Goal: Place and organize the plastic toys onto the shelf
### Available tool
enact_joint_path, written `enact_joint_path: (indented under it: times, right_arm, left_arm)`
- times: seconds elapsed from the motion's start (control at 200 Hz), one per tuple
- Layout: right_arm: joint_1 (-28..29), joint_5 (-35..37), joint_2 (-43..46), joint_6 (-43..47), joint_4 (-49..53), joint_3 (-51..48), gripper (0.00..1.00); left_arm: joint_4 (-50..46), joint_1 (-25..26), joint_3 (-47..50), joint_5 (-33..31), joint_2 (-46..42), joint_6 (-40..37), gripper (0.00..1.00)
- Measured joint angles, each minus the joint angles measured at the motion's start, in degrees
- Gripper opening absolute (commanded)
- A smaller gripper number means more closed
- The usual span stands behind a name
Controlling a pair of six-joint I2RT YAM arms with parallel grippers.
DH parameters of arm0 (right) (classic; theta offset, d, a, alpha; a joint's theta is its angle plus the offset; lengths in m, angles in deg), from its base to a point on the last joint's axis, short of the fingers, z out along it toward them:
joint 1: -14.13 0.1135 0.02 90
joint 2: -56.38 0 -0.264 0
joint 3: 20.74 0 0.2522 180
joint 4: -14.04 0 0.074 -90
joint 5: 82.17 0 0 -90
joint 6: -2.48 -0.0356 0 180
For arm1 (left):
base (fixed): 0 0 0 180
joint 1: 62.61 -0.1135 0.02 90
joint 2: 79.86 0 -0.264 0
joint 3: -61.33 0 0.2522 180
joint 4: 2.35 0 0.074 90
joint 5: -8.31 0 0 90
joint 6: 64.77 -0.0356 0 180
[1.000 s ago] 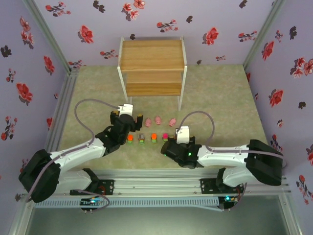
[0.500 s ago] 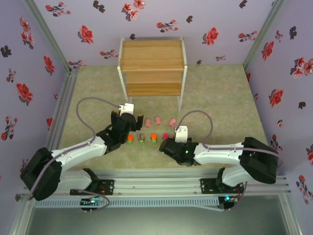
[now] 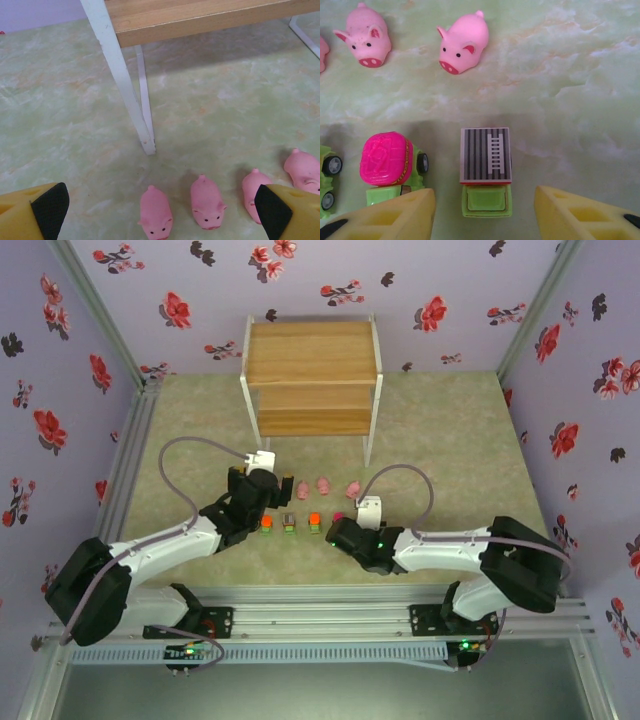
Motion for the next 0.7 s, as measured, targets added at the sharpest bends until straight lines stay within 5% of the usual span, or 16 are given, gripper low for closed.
enact_joint_path:
  times: [0.7]
  right_arm:
    - [-1.49, -2.97, -3.1, 0.17, -2.56, -0.35, 0.26]
  left_arm:
    - [-1.33, -0.96, -0.22, 0.98, 0.0, 1.07, 1.0]
